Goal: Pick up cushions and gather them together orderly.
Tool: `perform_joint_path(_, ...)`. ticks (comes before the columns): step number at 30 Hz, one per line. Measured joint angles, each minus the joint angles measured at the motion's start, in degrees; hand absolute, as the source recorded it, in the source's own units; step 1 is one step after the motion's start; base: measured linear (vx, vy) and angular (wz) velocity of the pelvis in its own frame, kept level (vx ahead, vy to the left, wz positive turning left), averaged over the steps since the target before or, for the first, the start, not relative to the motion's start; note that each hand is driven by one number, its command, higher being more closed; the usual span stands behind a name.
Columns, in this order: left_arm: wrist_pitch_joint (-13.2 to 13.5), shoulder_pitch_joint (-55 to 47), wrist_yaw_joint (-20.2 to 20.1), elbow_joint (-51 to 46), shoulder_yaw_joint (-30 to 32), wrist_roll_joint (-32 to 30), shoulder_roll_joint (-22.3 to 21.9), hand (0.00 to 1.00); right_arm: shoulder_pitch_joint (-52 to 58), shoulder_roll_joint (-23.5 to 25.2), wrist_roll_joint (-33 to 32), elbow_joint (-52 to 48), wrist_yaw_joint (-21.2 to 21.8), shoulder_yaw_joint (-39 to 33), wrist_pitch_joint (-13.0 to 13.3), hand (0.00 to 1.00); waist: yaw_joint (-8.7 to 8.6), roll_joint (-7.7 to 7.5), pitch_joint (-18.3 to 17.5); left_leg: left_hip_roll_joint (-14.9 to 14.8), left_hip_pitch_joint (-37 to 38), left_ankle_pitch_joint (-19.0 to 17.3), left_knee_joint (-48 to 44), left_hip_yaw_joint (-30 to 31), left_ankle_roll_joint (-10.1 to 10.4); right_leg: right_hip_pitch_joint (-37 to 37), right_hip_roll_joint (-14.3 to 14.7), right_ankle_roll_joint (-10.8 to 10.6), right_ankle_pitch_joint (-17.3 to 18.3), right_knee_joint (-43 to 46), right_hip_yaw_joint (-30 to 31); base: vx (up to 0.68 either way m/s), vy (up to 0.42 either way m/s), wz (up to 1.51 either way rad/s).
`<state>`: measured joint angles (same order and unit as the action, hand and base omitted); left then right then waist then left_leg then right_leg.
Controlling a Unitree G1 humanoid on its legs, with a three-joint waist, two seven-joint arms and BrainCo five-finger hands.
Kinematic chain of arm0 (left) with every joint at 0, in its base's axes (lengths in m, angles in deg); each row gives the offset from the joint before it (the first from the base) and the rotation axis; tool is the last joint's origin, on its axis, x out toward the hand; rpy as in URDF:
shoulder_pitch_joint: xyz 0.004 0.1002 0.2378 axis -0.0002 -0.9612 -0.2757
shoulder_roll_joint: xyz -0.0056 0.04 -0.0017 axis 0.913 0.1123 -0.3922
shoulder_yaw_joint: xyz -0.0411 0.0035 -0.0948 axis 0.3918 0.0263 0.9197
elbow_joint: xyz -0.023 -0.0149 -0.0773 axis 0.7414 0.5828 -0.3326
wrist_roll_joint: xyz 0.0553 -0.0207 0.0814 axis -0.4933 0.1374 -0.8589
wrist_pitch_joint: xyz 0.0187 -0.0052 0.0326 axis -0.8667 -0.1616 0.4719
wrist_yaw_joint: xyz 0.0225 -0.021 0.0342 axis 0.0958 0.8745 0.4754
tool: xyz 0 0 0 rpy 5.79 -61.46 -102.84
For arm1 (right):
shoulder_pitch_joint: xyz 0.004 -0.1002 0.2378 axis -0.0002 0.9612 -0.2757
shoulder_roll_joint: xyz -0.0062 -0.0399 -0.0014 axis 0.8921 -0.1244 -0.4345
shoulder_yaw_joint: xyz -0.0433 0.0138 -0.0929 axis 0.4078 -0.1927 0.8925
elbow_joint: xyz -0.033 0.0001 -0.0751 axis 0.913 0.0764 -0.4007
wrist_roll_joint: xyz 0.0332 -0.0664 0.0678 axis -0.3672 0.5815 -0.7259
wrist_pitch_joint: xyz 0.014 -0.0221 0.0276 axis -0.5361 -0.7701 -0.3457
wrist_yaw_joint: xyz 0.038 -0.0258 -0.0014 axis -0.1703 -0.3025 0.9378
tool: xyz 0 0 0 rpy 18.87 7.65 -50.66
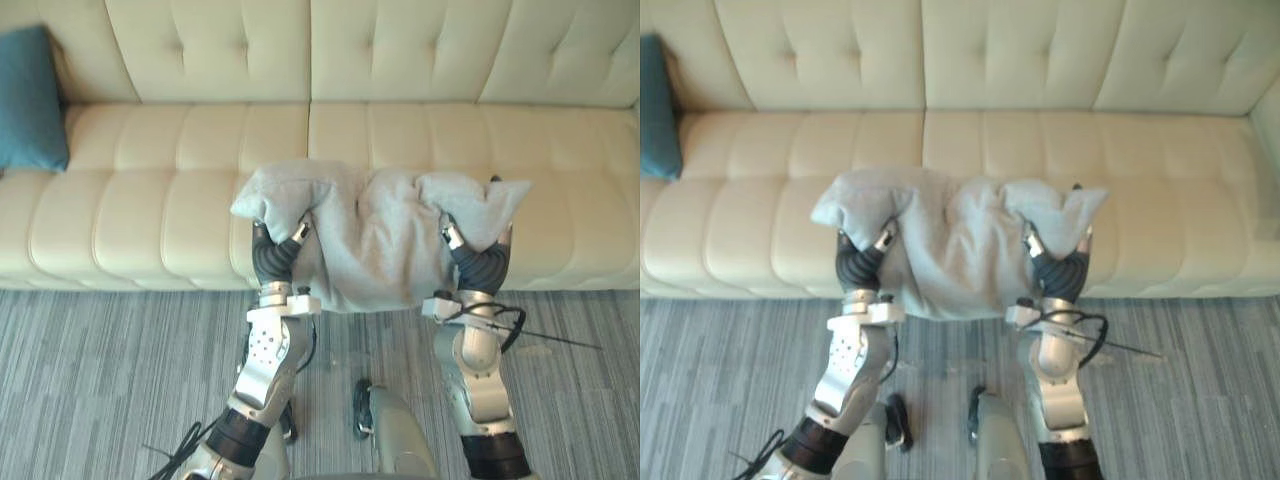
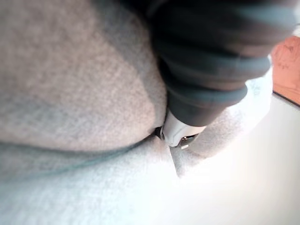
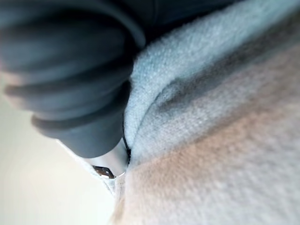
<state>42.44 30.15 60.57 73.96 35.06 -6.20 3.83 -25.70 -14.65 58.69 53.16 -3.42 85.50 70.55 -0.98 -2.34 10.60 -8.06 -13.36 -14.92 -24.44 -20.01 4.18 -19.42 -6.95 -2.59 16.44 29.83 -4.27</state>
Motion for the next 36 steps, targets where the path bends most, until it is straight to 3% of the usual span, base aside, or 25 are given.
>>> perform_joint_path(3,-0.17,-0.22,0.00,3.06,-1.95,0.06,1.09,1.00,0.09,-2.67,0.38,3.34,0.00,0.23,-0.43,1.00,-0.61,0.33,-1.20,0.98,4.86,1.50,5.26,0.20,0.14,4.69,0.51,0.01,-1.25,-4.58,0.10,0.14,0.026,-0.08)
perform_joint_path(6,-0.83,-0.29,0.00,4.61,-3.83,0.06,2.71,1.00,0.18,-4.47,0.39,4.68,0.00,0.26,-1.02,1.00,-1.16,0.38,-1.78,0.69,6.54,1.49,3.66,1.21,0.14,8.58,0.89,0.26,-1.45,-7.22,-0.03,0.13,0.009,-0.02)
perform_joint_path(9,-1.11,-0.41,0.00,5.80,-4.44,0.07,2.73,1.00,0.14,-5.54,0.46,4.68,0.00,0.50,-1.01,1.00,-1.33,0.75,-1.87,-0.96,2.93,2.15,-11.31,4.51,-0.88,12.95,1.17,0.28,-1.36,-8.39,0.20,0.11,0.038,-0.13)
perform_joint_path(11,-1.16,-0.40,0.00,5.90,-4.61,0.13,2.75,1.00,0.09,-7.57,0.43,4.66,0.00,1.13,-1.00,1.00,-1.41,0.77,-2.00,-2.46,-2.07,8.29,-23.31,5.65,-1.30,15.40,0.46,0.42,-1.24,-8.85,0.89,0.13,0.131,-0.19)
perform_joint_path(12,-1.11,-0.36,-0.03,5.91,-5.68,0.15,2.91,1.00,-0.08,-8.31,0.32,4.57,-0.06,1.10,-0.89,1.00,-1.31,1.12,-2.36,-3.17,-5.21,4.70,-26.52,5.47,-0.47,16.64,-0.43,0.71,-0.97,-10.54,1.83,0.19,0.261,-0.19)
perform_joint_path(13,-1.19,-0.34,-0.23,6.13,-6.62,0.62,3.04,1.00,-0.13,-8.45,0.31,4.59,-0.13,0.91,-0.92,1.00,-1.31,1.95,-2.86,-3.00,-6.88,1.54,-23.68,5.77,-0.22,16.75,-0.79,0.43,-0.80,-11.03,2.37,0.19,0.288,-0.15)
perform_joint_path(15,-1.72,-0.35,-0.31,6.84,-7.27,1.71,3.45,1.00,-0.24,-8.50,0.30,4.65,-0.18,0.88,-1.10,1.00,-1.24,1.90,-2.83,-0.99,-7.79,0.71,-12.64,5.90,-0.40,17.92,-2.82,-1.30,0.33,-11.63,2.80,0.15,0.276,-0.03)
perform_joint_path(16,-2.21,-0.43,-0.35,6.91,-7.50,2.29,3.72,1.00,-0.67,-8.56,0.30,4.98,-0.19,0.88,-1.12,1.00,-1.23,2.44,-3.13,0.70,-7.63,2.21,-3.94,7.46,-0.03,18.71,-3.56,-2.42,1.61,-12.37,3.06,0.14,0.303,-0.04)
perform_joint_path(17,-2.41,-0.62,-0.39,6.94,-7.50,2.30,3.85,1.00,-1.06,-8.66,0.34,5.49,-0.19,0.89,-1.15,1.00,-1.21,3.34,-3.71,1.37,-6.97,6.24,0.11,8.72,0.52,18.89,-3.48,-3.33,2.13,-12.51,3.39,0.22,0.366,-0.15)
perform_joint_path(18,-2.74,-1.49,-0.42,7.51,-7.52,2.48,4.41,1.00,-2.13,-8.19,0.26,8.11,-0.19,1.42,-1.53,1.00,-1.20,1.78,-4.37,3.91,-4.73,8.59,3.01,7.83,-0.54,19.92,-4.78,-3.77,1.65,-14.87,6.26,0.26,0.322,-0.13)
perform_joint_path(20,-2.66,-1.67,-0.48,7.24,-7.53,2.81,4.42,1.00,-3.46,-8.96,0.24,9.46,-0.19,2.18,-2.00,1.00,-1.13,1.65,-4.94,4.36,-7.16,5.98,-0.36,7.82,-2.29,19.85,-3.99,-3.08,0.13,-17.43,8.53,0.25,0.268,-0.03)
perform_joint_path(22,-2.53,-1.71,-0.64,7.27,-7.55,3.32,4.44,1.00,-4.02,-8.68,0.23,10.35,-0.17,2.18,-2.19,1.00,-0.20,1.25,-5.13,4.78,-9.00,3.56,-4.04,6.97,-3.99,19.47,-4.83,-3.94,-0.60,-17.76,10.42,0.22,0.250,-0.13)
perform_joint_path(24,-3.36,-1.81,-0.98,7.36,-7.54,3.97,4.48,1.00,-4.07,-8.53,0.23,11.55,-0.14,2.18,-2.30,1.00,0.57,0.77,-5.65,6.10,-8.22,2.17,-3.61,4.98,-5.52,16.64,-6.25,-4.13,-0.66,-11.83,11.75,0.26,0.205,-0.22)
perform_joint_path(25,-3.41,-1.82,-1.63,7.40,-7.54,4.54,4.57,1.00,-4.19,-8.63,0.25,12.05,-0.14,2.17,-2.32,1.00,0.55,0.75,-5.63,6.82,-7.13,2.00,-2.60,4.39,-5.86,13.76,-6.63,-6.13,-1.21,-5.59,12.28,0.31,0.172,-0.11)
perform_joint_path(26,-3.62,-1.85,-1.81,8.18,-7.54,4.62,4.91,1.00,-4.72,-8.43,0.33,13.98,-0.07,2.18,-2.69,1.00,0.48,0.52,-5.50,7.87,-3.74,1.78,-0.36,3.84,-6.28,9.27,-6.98,-10.98,-3.52,5.55,13.30,0.37,0.156,-0.10)
perform_joint_path(27,-3.82,-1.98,-1.85,8.99,-7.53,4.65,5.15,1.00,-5.12,-8.18,0.41,15.70,0.02,2.27,-2.98,1.00,0.48,0.41,-5.50,8.18,-1.08,1.72,1.12,3.51,-6.40,7.38,-7.12,-12.10,-4.05,12.23,13.49,0.36,0.089,-0.13)
perform_joint_path(28,-4.34,-2.51,-1.89,9.69,-7.54,4.65,5.55,1.00,-5.59,-7.20,0.46,18.11,0.28,2.44,-3.47,1.00,0.45,0.42,-5.49,8.65,3.81,1.69,3.90,3.29,-6.44,5.34,-7.02,-10.70,-3.48,21.02,11.54,0.28,0.030,-0.11)
perform_joint_path(30,-4.54,-2.80,-2.13,9.67,-7.51,4.63,5.90,1.00,-5.79,-7.08,0.60,19.81,0.57,2.59,-3.78,1.00,0.38,0.55,-5.68,8.54,9.53,1.74,7.97,3.38,-6.36,2.81,-6.81,-6.05,-1.47,25.97,6.65,0.26,-0.031,-0.07)
perform_joint_path(32,-4.12,-2.75,-2.84,9.66,-7.41,4.58,5.98,1.00,-6.42,-7.81,1.63,20.11,0.66,2.79,-4.05,1.00,0.12,0.88,-6.38,7.62,11.51,1.97,9.84,3.52,-5.98,-0.80,-5.66,-2.01,0.88,22.61,3.53,0.25,-0.107,-0.01)
perform_joint_path(34,-3.94,-2.57,-3.56,9.67,-7.34,4.60,6.04,1.00,-7.93,-9.05,2.27,20.38,1.10,2.95,-4.10,1.00,-0.48,1.60,-6.59,5.73,11.45,2.24,9.94,4.24,-5.51,-4.71,-3.09,0.39,0.25,9.38,2.17,0.23,-0.230,0.07)
perform_joint_path(35,-3.99,-2.57,-4.10,9.71,-7.34,4.60,6.27,1.00,-8.25,-9.10,2.27,20.66,1.14,2.93,-4.13,1.00,-0.87,1.23,-6.79,5.60,11.49,2.48,9.93,4.71,-5.01,-4.18,-2.28,1.04,-3.78,0.95,2.43,0.28,-0.304,0.30)
perform_joint_path(36,-4.06,-2.51,-4.67,9.70,-7.32,4.61,7.25,1.00,-8.31,-8.67,2.28,20.67,1.14,2.93,-4.24,1.00,-1.96,-0.96,-7.56,6.92,12.18,2.25,9.92,5.55,-3.13,-2.15,-2.19,0.34,-18.06,-12.27,4.72,0.30,-0.291,0.25)
